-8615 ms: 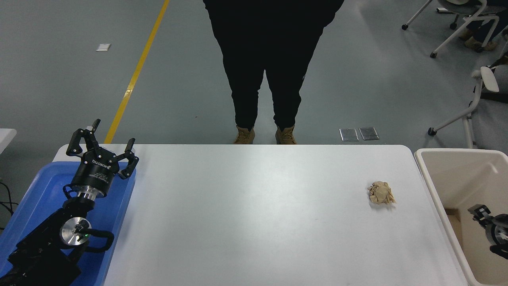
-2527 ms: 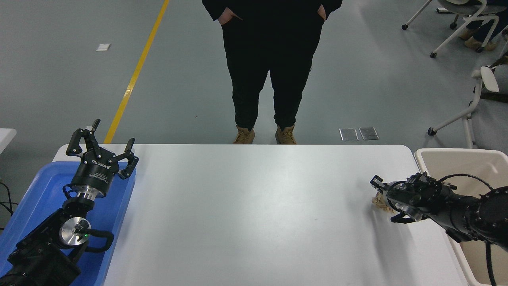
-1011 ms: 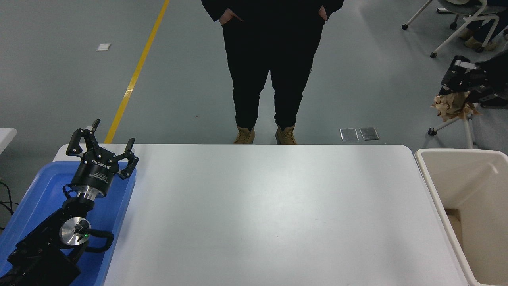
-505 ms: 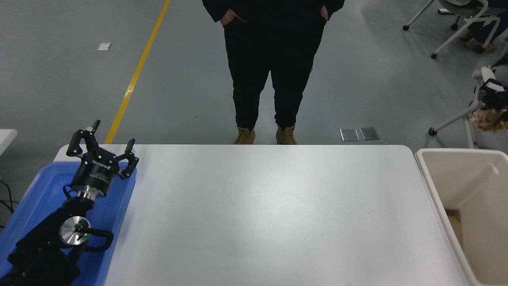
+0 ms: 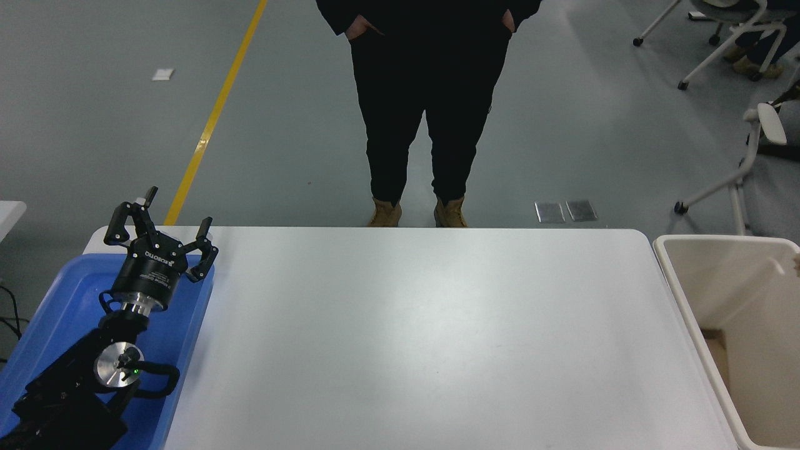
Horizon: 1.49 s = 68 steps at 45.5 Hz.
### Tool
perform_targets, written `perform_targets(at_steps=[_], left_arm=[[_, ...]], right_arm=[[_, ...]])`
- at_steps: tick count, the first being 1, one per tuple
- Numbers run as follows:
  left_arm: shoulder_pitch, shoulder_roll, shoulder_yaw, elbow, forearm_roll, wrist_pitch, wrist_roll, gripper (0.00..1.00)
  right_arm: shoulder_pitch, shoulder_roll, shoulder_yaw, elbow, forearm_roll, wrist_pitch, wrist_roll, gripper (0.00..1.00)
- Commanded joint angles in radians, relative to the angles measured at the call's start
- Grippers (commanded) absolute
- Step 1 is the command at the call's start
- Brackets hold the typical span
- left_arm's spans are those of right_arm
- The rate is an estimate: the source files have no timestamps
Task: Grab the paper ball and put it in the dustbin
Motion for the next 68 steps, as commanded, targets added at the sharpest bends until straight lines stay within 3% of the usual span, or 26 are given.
perform_targets(at_steps=[1,18,39,43,49,68], left_arm=[[0.0,0.0,-0.001,0.0,0.0,0.0,0.0,0.98],[0.0,-0.001,-0.001,0.0,0.0,0.0,-0.002,0.98],[0.0,-0.001,-0.001,0.0,0.0,0.0,-0.002,0.98],[0.0,0.0,-0.001,0.0,0.0,0.0,-0.002,0.98],[0.0,0.0,-0.001,0.0,0.0,-0.002,-0.002,0.98],[0.0,0.0,-0.001,0.0,0.0,0.0,-0.002,0.98]], right_arm=[[-0.241,0.091,0.173,-0.194,0.012,-0.034,0.0,0.0],[-0.455,0.292,0.287,-0.427,0.013,-0.034,0.004,0.0],[-0.465,0.303,0.311,-0.427,0.013,-0.036,0.003,0.01],[-0.467,0.302,0.31,-0.429,0.013,-0.036,0.004,0.53],[-0.465,0.297,0.31,-0.426,0.013,-0.034,0.004,1.0],[-0.211,0.286,0.287,-0.312,-0.005,-0.008,0.004,1.0]])
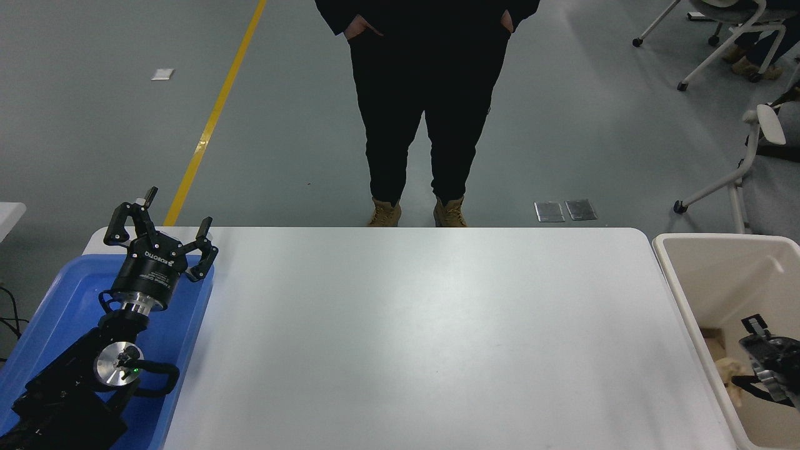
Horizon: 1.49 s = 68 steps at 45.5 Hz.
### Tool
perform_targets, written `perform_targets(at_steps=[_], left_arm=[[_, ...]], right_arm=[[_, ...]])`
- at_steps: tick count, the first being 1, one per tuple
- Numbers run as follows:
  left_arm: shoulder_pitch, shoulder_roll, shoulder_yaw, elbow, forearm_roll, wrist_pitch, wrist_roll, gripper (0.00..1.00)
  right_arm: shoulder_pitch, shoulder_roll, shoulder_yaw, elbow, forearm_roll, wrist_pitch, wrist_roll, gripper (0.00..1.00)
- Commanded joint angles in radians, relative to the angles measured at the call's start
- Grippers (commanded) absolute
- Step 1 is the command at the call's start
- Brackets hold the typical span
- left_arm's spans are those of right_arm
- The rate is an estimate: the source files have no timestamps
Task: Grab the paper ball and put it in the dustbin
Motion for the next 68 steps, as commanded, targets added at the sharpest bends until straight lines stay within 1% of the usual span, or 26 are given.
perform_targets(at_steps=[1,6,13,22,27,34,40,45,52,57,62,68], left_arm=[[0.0,-0.001,0.0,0.0,0.0,0.001,0.0,0.98],[0.0,0.001,0.002,0.0,0.0,0.001,0.001,0.98],[0.0,0.001,0.002,0.0,0.0,0.001,0.001,0.99],[0.0,-0.001,0.0,0.0,0.0,0.001,0.001,0.98],[0.0,0.001,0.002,0.0,0.0,0.001,0.001,0.98],[0.0,0.001,0.002,0.0,0.0,0.001,0.001,0.98],[0.0,-0.001,0.002,0.0,0.0,0.001,0.001,0.98],[0.0,0.001,0.002,0.0,0.0,0.001,0.001,0.98],[0.0,0.001,0.002,0.0,0.0,0.001,0.001,0.98],[0.0,0.001,0.002,0.0,0.0,0.001,0.001,0.98],[0.0,0.001,0.002,0.0,0.0,0.001,0.001,0.98],[0.0,0.001,0.002,0.0,0.0,0.001,0.001,0.98]], right_arm=[[0.205,-0.008,-0.011,0.123,-0.013,0.018,0.0,1.0],[0.343,-0.04,-0.092,0.29,-0.045,0.023,0.0,1.0],[0.518,-0.034,-0.252,0.502,-0.071,0.023,0.0,1.0],[0.605,-0.006,-0.277,0.592,-0.073,0.024,-0.002,1.0],[0.633,-0.005,-0.297,0.637,-0.079,0.024,-0.003,1.0],[0.674,-0.025,-0.306,0.709,-0.119,0.023,-0.003,1.0],[0.763,-0.094,-0.306,0.833,-0.14,0.024,-0.005,1.0],[0.89,-0.187,-0.332,1.011,-0.155,0.041,-0.006,1.0],[1.125,-0.308,-0.448,1.301,-0.171,0.107,-0.006,1.0],[1.282,-0.379,-0.514,1.448,-0.171,0.165,-0.006,1.0],[1.429,-0.418,-0.58,1.527,-0.171,0.268,-0.006,1.0],[1.587,-0.464,-0.61,1.537,-0.172,0.486,-0.006,1.0]])
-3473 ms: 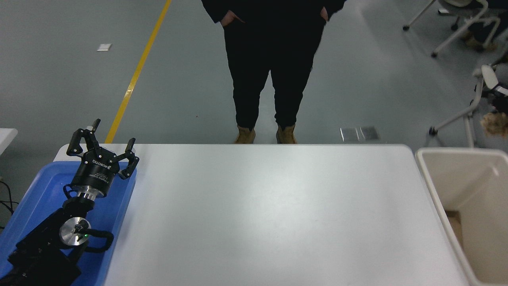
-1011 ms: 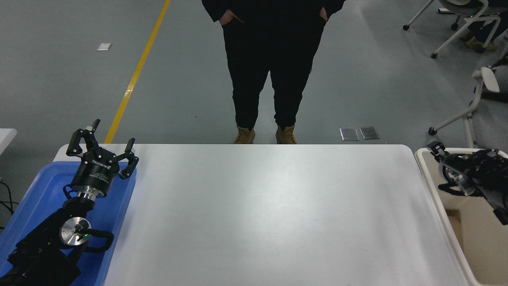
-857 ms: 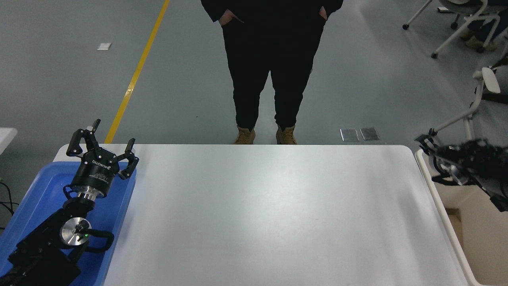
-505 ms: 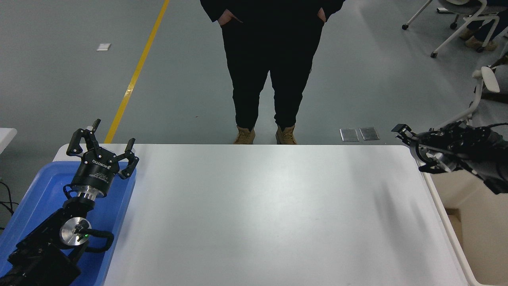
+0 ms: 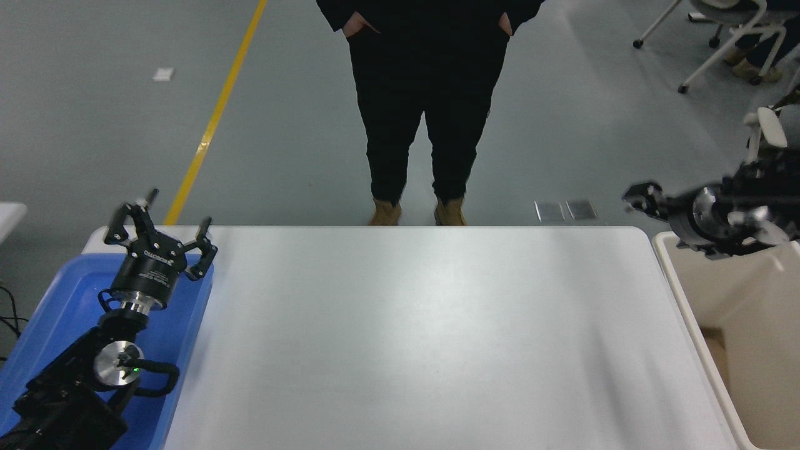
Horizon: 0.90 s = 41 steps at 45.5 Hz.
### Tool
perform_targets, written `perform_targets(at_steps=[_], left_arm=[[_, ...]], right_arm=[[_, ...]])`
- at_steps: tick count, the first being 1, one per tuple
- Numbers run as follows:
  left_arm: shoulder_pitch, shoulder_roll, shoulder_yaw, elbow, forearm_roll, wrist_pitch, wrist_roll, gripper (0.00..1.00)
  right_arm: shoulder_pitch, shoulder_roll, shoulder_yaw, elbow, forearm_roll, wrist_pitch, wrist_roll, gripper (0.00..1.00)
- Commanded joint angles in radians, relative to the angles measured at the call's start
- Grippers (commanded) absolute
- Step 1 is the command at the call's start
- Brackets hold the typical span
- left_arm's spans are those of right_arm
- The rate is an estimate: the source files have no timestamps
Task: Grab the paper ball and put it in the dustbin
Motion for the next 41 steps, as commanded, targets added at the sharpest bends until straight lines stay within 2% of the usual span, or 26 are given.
perform_targets(at_steps=[1,6,12,22,41], left_arm=[[0.0,0.0,0.0,0.0,0.0,0.0,0.0,0.98],[0.0,0.0,0.0,0.0,0.0,0.0,-0.001,0.98],[0.0,0.0,0.0,0.0,0.0,0.0,0.0,0.98],[0.0,0.0,-0.001,0.0,0.0,0.0,-0.001,0.98],[0.0,-0.001,-0.001,0.0,0.0,0.0,-0.001,0.98]], right_arm=[[0.328,-0.11,-0.094,0.153,-0.008,0.299,0.0,1.0],[0.429,-0.109,-0.097,0.153,-0.08,0.419,-0.002,1.0],[0.466,-0.048,-0.092,0.151,-0.189,0.459,0.0,1.0],[0.407,0.12,-0.085,0.137,-0.194,0.455,-0.002,1.0],[0.269,0.299,-0.013,0.097,-0.188,0.467,0.003,1.0]])
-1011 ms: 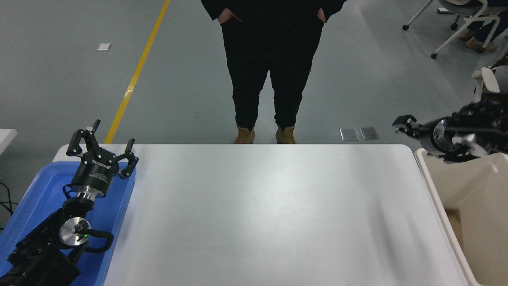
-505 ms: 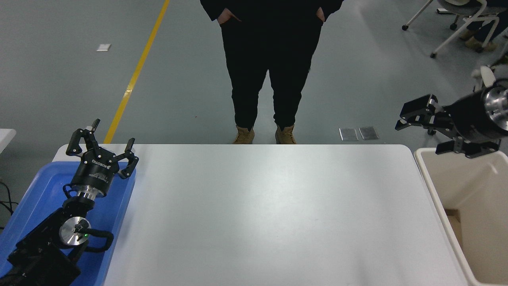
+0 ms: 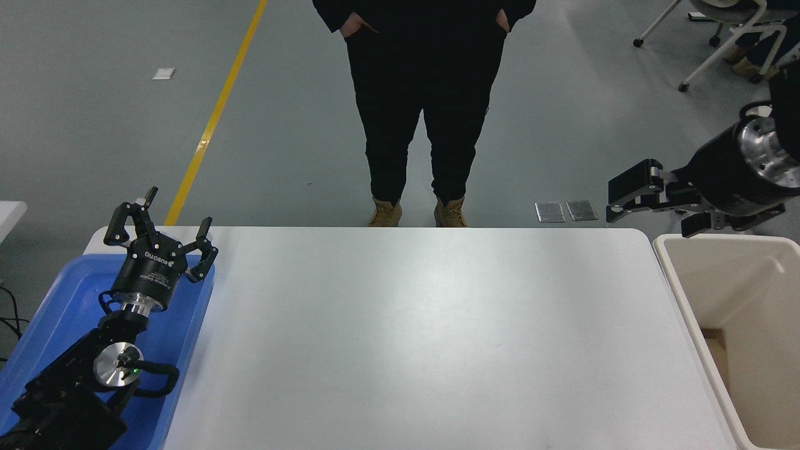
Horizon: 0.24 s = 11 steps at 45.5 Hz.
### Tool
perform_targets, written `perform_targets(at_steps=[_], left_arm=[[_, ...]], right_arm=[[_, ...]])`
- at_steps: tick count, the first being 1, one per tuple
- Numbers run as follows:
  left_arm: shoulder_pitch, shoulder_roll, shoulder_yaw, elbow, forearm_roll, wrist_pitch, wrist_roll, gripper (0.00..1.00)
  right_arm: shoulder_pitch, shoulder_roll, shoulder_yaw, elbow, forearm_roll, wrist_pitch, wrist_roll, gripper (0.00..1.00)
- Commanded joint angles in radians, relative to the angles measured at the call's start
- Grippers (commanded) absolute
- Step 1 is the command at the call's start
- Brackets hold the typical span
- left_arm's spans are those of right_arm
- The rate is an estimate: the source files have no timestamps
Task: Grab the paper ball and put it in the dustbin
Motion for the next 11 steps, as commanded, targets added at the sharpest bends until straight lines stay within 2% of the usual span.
perform_targets(at_steps=[1,11], left_arm=[[0.0,0.0,0.0,0.0,0.0,0.0,0.001,0.98],[0.0,0.0,0.0,0.0,0.0,0.0,0.001,0.98]], right_arm=[[-0.055,0.096,0.045,-0.025,0.002,0.012,0.002,1.0],[-0.09,0.099,0.068,-0.041,0.003,0.012,0.006,1.0]])
